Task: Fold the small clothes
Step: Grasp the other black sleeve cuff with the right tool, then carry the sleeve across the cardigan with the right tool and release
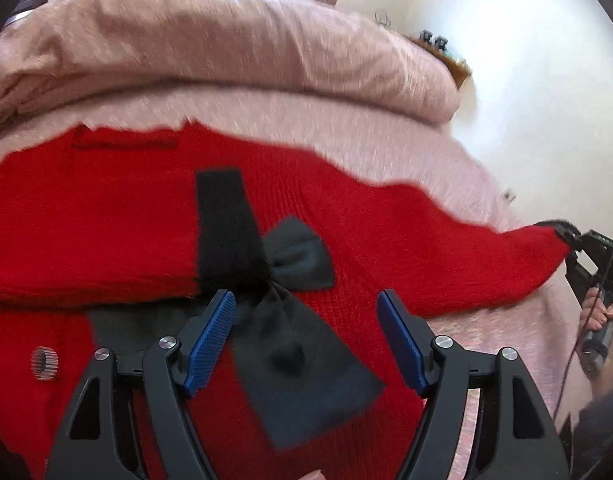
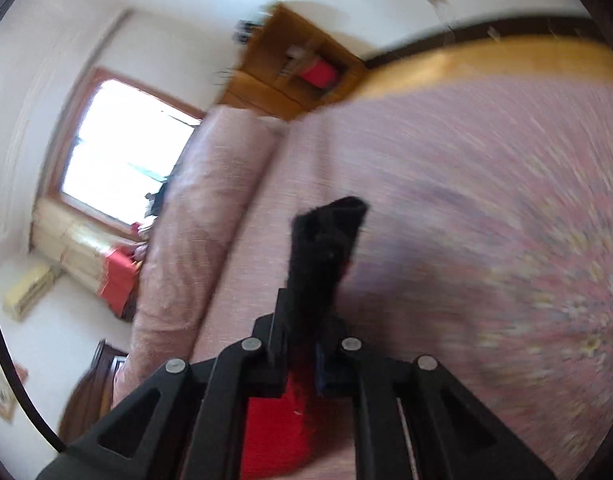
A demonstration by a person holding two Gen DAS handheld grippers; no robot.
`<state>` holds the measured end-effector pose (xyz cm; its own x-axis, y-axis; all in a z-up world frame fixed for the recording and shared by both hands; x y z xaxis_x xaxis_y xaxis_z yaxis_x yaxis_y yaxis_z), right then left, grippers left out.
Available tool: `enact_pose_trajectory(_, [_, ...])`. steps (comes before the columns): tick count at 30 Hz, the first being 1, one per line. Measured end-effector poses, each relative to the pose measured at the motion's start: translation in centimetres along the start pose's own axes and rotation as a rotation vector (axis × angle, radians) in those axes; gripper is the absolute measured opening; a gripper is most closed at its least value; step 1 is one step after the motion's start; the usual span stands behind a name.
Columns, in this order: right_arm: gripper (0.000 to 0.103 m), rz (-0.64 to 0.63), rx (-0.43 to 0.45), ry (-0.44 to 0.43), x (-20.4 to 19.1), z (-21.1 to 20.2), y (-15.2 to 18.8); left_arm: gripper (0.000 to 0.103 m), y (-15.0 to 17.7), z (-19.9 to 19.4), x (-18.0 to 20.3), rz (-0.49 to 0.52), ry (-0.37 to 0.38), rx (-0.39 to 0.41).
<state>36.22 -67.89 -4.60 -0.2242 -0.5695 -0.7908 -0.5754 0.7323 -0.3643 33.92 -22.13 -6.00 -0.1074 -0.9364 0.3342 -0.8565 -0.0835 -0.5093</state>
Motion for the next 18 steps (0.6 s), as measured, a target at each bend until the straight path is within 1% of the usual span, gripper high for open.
enact_pose_trajectory(2, [0.009, -0.119, 0.029, -0.010, -4.5, -0.6, 0.3, 0.069, -0.6, -3.0, -0.7, 0.011, 0.003, 0.038])
enact_pose_trajectory(3, [0.009, -0.172, 0.039, -0.013, -6.5, -0.9, 0.8, 0.069, -0.8, -4.3, -1.2, 0.018, -0.007, 0.050])
enact_pose_trajectory(4, [0.009, -0.240, 0.049, -0.024, -9.3, -1.0, 1.5, 0.069, -1.0, -5.8, -1.9, 0.028, -0.025, 0.063])
enact_pose_trajectory(5, [0.009, -0.278, 0.053, -0.035, -10.9, -1.3, 2.2, 0.069, -1.2, -6.9, -2.6, 0.034, -0.046, 0.069])
enact_pose_trajectory(6, [0.009, -0.332, 0.059, -0.054, -13.5, -1.4, 3.1, 0.069, -1.5, -8.4, -3.8, 0.038, -0.070, 0.072])
enact_pose_trajectory(7, [0.010, -0.369, 0.062, -0.070, -15.2, -1.5, 3.8, 0.069, -1.7, -9.8, -5.0, 0.036, -0.090, 0.085])
enact_pose_trajectory(9, [0.010, -0.453, 0.065, -0.095, -19.5, -1.3, 5.4, 0.069, -2.1, -13.2, -8.3, -0.005, -0.156, 0.133])
enact_pose_trajectory(10, [0.010, -0.505, 0.068, -0.104, -22.1, -1.1, 6.7, 0.069, -2.2, -14.3, -9.6, -0.019, -0.177, 0.147])
enact_pose_trajectory(11, [0.010, -0.529, 0.070, -0.111, -23.5, -1.2, 7.5, 0.069, -2.4, -15.8, -11.4, -0.039, -0.205, 0.159])
enact_pose_trajectory(14, [0.011, -0.591, 0.054, -0.150, -28.4, -0.5, 11.2, 0.069, -2.8, -18.3, -15.7, -0.068, -0.261, 0.167])
enact_pose_trajectory(16, [0.012, -0.638, 0.037, -0.165, -31.4, 0.5, 14.2, 0.069, -2.8, -19.2, -18.7, -0.063, -0.320, 0.161])
enact_pose_trajectory(18, [0.013, -0.681, 0.023, -0.167, -33.6, 1.5, 17.0, 0.069, -2.4, -19.4, -21.5, -0.039, -0.378, 0.162])
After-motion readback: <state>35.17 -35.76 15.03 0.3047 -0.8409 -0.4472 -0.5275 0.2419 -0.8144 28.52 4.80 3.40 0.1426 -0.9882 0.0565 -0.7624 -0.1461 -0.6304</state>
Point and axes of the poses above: each gripper's, at about its wrist camera, not at the fingertips, and z roughly the way its jaws point, x to its right, y to its underside, the point moved 4 cm from there along z, roughly the way its jaws point, and after that the axes turned 10 degrees about -x, right-handed, at the moved point
